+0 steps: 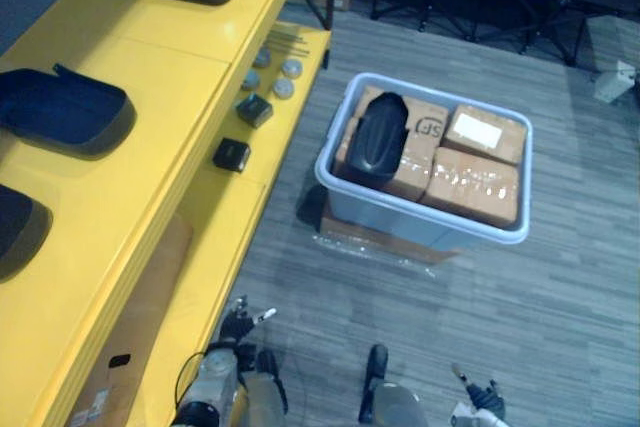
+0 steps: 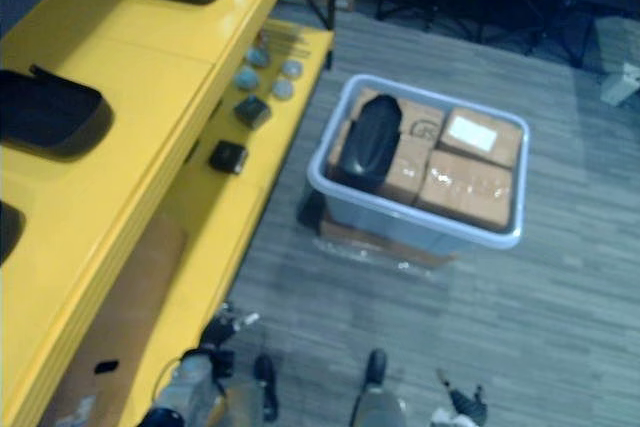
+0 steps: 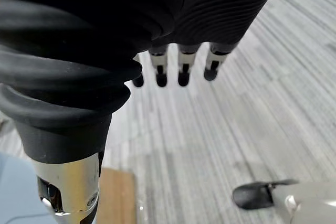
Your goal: Walk over and take plastic housings, then place them on the shelf
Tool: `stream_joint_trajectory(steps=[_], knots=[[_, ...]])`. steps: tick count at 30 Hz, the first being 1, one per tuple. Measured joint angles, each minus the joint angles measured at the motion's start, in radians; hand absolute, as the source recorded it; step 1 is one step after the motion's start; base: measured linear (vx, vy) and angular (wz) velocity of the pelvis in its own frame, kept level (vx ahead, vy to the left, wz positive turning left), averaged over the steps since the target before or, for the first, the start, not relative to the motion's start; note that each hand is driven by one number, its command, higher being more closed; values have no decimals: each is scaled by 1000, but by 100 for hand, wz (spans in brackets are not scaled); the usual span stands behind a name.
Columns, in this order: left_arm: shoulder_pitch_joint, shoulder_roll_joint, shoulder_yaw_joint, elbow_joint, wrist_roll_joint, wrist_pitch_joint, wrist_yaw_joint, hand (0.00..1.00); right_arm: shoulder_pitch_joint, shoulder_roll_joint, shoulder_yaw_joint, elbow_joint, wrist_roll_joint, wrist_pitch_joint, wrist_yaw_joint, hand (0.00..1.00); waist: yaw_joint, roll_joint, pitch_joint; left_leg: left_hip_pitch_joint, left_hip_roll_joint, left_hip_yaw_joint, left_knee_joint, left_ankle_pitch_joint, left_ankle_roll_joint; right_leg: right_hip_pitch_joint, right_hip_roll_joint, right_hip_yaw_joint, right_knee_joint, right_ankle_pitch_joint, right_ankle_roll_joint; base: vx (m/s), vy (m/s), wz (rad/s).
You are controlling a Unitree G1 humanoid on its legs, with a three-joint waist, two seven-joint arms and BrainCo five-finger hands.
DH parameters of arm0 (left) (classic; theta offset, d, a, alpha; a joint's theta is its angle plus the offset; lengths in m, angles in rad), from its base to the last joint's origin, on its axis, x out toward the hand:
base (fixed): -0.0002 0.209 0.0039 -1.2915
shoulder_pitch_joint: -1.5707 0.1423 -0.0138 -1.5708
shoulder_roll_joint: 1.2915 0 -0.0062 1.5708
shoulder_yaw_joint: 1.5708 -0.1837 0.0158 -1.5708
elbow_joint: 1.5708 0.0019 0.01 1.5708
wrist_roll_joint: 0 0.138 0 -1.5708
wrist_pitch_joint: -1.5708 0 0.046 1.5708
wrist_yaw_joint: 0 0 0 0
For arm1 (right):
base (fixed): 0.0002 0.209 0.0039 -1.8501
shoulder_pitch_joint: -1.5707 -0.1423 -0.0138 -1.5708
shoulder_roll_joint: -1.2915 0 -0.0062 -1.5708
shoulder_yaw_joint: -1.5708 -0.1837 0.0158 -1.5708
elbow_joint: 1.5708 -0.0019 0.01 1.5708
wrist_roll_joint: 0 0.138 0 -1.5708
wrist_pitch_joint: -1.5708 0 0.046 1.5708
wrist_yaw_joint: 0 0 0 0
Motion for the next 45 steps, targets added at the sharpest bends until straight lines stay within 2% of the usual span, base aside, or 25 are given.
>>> stream_joint_trajectory(steps=[3, 5, 9, 10, 11, 13, 15, 17, 19, 22, 25, 27, 30, 33, 34, 36, 38, 40, 41, 42, 43, 45], knots=[[12, 0, 0, 0, 0, 0, 0, 0, 0, 0, 0, 0, 0, 0, 0, 0, 3, 1, -2, -2, 0, -3, 8, -6, 1, 3, -1, -1, 1, -1, 0, 0, 0, 6], [19, -5, 0, -1, 0, -2, -1, 0, -9, -2, 0, -1, 1, 2, -1, 0, 3, 8, -11, -33, -11, -41, 11, -3, 4, -5, -6, -25, 16, -17, 8, 7, 0, 39], [115, 0, 17, 33, -2, 11, -1, 0, -57, -16, 11, -4, 2, 8, 27, 0, 50, 21, -17, -17, -20, -51, 6, 1, 5, 4, -9, -19, 43, -26, -4, 18, 6, 15], [144, -5, 39, 36, -37, 14, 0, 0, -74, -22, 11, -5, 3, 12, 41, 0, 62, 27, -21, -6, -24, -55, 1, 1, 5, 17, -11, -18, 43, -29, -9, 28, 17, 6], [161, -3, 66, 38, -41, 14, 3, 0, -88, -26, 23, -7, 2, 23, 51, 0, 80, 33, -25, 15, -27, -53, -11, 1, 6, 31, -12, -15, 42, -33, -15, 16, 15, 5], [183, -4, 90, 56, -41, 15, 3, 0, -105, -33, 58, -8, 3, 30, 72, 0, 98, 42, -37, 30, -32, -55, -15, -4, 3, 48, -16, -14, 42, -39, -22, 6, 10, 2], [201, -12, 92, 75, -40, 15, 6, 0, -131, -40, 85, -7, 4, 31, 87, 0, 105, 49, -35, 33, -45, -82, 11, -42, 5, 40, -25, -1, 75, -66, -29, -8, 49, -18], [241, -22, 91, 92, -40, 19, 15, 0, -153, -36, 130, -18, 25, 29, 95, 0, 123, 58, -38, 45, -57, -121, 101, -123, 19, -14, -26, 66, 219, -132, -40, -11, 86, -72], [248, -20, 92, 117, -40, 27, 27, 0, -131, -29, 140, -45, 29, 28, 95, 0, 119, 58, -41, 69, -49, -104, 162, -166, 27, -20, -25, 96, 279, -156, -36, 18, 80, -61], [231, -12, 98, 117, -49, 52, 34, 0, -114, -30, 162, -46, -1, 34, 59, 0, 109, 48, -45, 70, -44, -95, 183, -177, 47, -5, -25, 115, 220, -117, 20, 4, 57, -35], [226, -7, 114, 143, -61, 59, 31, 0, -88, -26, 178, -41, -26, 37, 13, 0, 68, 44, -49, 72, -50, -132, 192, -187, 50, 15, -16, 142, 206, -111, 23, -4, 15, 2], [215, -7, 129, 166, -60, 60, 16, 0, -66, -25, 178, -41, -28, 37, -31, 0, 51, 44, -50, 73, -48, -165, 194, -188, 49, 32, -8, 135, 207, -123, 5, -18, -36, 34], [228, -10, 135, 183, -25, 59, -7, 0, -45, -25, 178, -46, -39, 31, -106, 0, 44, 38, -83, 69, -23, -172, 197, -193, 32, 50, 19, 141, 167, -134, 19, -9, -95, 7], [234, -22, 141, 183, 4, 58, -27, 0, -34, -28, 176, -103, -40, 9, -164, 0, 39, 59, -99, 68, 18, -152, 203, -202, 8, 39, 61, 164, 151, -136, 22, -1, -101, -29], [230, -30, 140, 182, 4, 49, -39, 0, -26, -31, 178, -140, -45, 1, -185, 0, 34, 73, -106, 60, 48, -141, 211, -209, -4, 26, 85, 176, 149, -139, 16, 18, -117, -46], [217, -35, 131, 181, 9, 25, -64, 0, -8, -37, 178, -180, -46, -11, -208, 0, 30, 87, -111, 51, 81, -124, 232, -214, -15, 7, 117, 203, 144, -139, 8, 47, -97, -48], [198, -32, 110, 154, 14, -18, -82, 0, 15, -52, 171, -198, -48, -13, -213, 0, 11, 92, -112, 49, 95, -127, 239, -206, -23, 6, 139, 222, 134, -126, 3, 79, -96, -35], [148, -37, 29, 95, 12, -45, -88, 0, 23, -63, 133, -199, -49, -27, -218, 0, -6, 93, -104, 38, 80, -116, 256, -183, -17, 14, 118, 227, 116, -101, 2, 63, 16, -12], [115, -37, -6, 65, 12, -55, -91, 0, 23, -60, 126, -199, -48, -48, -218, 0, -10, 75, -91, 14, 59, -111, 278, -162, -7, 14, 88, 236, 112, -93, 7, -8, 52, -11], [83, -50, -45, 37, 12, -62, -96, 0, 26, -55, 128, -210, -48, -71, -218, 0, -14, 67, -84, 19, 43, -102, 215, -160, 0, 12, 69, 243, 100, -77, 12, -34, 52, -20], [43, -71, -91, 8, 21, -66, -106, 0, 35, -64, 132, -253, -61, -96, -222, 0, -19, 89, -85, 26, 31, -106, 149, -135, -10, 10, 77, 247, 74, -63, 21, -49, 74, -26], [-7, -80, -119, -10, 23, -62, -107, 0, 35, -43, 171, -327, -99, -111, -227, 0, -25, 70, -74, 26, 9, -102, 127, -129, -3, -1, 53, 255, 49, -42, 34, -47, 94, -14]])
